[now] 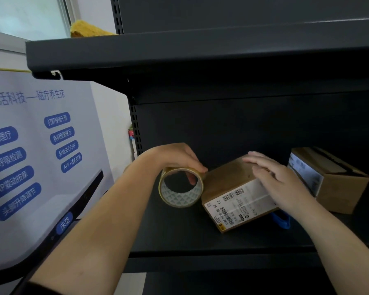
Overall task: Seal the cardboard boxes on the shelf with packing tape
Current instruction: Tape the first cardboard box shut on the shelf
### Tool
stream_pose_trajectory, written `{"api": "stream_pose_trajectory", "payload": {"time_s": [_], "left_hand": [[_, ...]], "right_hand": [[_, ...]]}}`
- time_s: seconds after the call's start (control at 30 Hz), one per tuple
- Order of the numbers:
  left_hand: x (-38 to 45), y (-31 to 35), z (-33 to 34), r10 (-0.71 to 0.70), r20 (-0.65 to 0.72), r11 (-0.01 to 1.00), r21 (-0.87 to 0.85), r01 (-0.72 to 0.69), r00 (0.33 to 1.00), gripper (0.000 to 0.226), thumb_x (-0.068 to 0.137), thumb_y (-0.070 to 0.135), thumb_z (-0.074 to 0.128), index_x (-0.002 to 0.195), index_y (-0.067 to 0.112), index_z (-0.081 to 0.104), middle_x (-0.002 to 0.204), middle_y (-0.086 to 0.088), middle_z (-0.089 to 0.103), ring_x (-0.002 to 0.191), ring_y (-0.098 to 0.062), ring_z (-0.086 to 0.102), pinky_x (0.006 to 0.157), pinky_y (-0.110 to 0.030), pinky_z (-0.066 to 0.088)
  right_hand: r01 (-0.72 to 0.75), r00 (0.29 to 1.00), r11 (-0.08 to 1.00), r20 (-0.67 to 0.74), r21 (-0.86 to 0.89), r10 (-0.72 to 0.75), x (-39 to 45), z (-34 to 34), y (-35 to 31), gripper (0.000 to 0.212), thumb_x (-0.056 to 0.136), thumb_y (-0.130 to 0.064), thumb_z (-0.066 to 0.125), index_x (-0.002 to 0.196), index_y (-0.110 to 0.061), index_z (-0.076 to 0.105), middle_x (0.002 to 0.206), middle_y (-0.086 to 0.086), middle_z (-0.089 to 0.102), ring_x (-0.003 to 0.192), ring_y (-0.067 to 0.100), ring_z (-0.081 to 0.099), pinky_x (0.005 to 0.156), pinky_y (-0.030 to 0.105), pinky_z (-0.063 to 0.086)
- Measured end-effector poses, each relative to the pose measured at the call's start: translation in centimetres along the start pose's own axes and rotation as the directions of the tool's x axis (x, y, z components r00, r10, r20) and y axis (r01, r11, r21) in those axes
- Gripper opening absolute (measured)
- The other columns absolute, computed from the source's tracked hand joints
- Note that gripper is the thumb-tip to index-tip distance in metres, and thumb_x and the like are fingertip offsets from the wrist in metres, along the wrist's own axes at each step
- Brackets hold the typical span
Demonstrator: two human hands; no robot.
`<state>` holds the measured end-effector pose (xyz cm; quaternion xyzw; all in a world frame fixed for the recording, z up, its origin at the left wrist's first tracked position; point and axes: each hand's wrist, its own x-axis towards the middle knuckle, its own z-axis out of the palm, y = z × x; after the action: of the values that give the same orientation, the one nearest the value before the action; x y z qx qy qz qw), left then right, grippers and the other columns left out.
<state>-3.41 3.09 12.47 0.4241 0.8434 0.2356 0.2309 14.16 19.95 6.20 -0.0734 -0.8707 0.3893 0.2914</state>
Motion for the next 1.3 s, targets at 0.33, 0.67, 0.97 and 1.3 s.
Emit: {"api": "stream_pose_trajectory", "payload": {"time_s": [0.33, 0.67, 0.97, 1.3], "left_hand": [[-2.4, -1.9, -1.4, 0.095, -0.038, 0.963, -0.249, -0.102, 0.995, 0.034, 0.076, 0.050, 0.064, 0.087, 0.020, 0.074, 0.083, -0.004, 0.076, 0.038, -0.005, 0.043, 0.036, -0.014, 0.036], [-2.7, -1.1, -1.3, 0.063, -0.040, 0.993, -0.099, -0.067, 0.997, 0.041, 0.064, 0.065, 0.064, 0.071, 0.027, 0.075, 0.063, 0.003, 0.071, 0.052, -0.012, 0.051, 0.046, -0.018, 0.040], [-3.3, -5.0, -2.6, 0.314, 0.116, 0.827, -0.521, -0.212, 0.942, 0.038, 0.052, 0.050, 0.085, 0.069, 0.019, 0.072, 0.049, 0.005, 0.063, 0.040, -0.005, 0.057, 0.044, -0.015, 0.049], [-4.3, -8.1, 0.0, -0.119, -0.057, 0.990, -0.087, 0.114, 0.991, 0.027, 0.074, 0.046, 0.068, 0.063, 0.022, 0.067, 0.042, 0.016, 0.057, 0.042, 0.001, 0.053, 0.054, -0.018, 0.041]], "right_hand": [[0.020, 0.998, 0.869, 0.059, -0.494, 0.011, -1.7, 0.8, -0.5, 0.044, 0.093, -0.037, 0.030, 0.133, -0.031, 0.045, 0.149, -0.011, 0.032, 0.141, 0.006, 0.013, 0.116, 0.039, 0.014], [0.374, 0.911, 0.627, 0.399, -0.684, -0.107, -1.2, 4.2, -4.1, 0.083, 0.081, -0.074, 0.034, 0.148, -0.033, 0.008, 0.156, -0.011, 0.014, 0.142, 0.008, 0.013, 0.112, 0.031, 0.013], [0.320, 0.924, 0.694, 0.376, -0.645, -0.077, -1.5, 4.7, -3.5, 0.079, 0.081, -0.073, 0.032, 0.147, -0.037, 0.008, 0.155, -0.017, 0.012, 0.141, 0.004, 0.011, 0.112, 0.029, 0.012], [0.276, 0.929, 0.690, 0.370, -0.669, -0.013, -1.2, 5.1, -3.3, 0.073, 0.083, -0.072, 0.026, 0.146, -0.041, 0.006, 0.155, -0.018, 0.007, 0.142, 0.003, 0.007, 0.113, 0.032, 0.009]]}}
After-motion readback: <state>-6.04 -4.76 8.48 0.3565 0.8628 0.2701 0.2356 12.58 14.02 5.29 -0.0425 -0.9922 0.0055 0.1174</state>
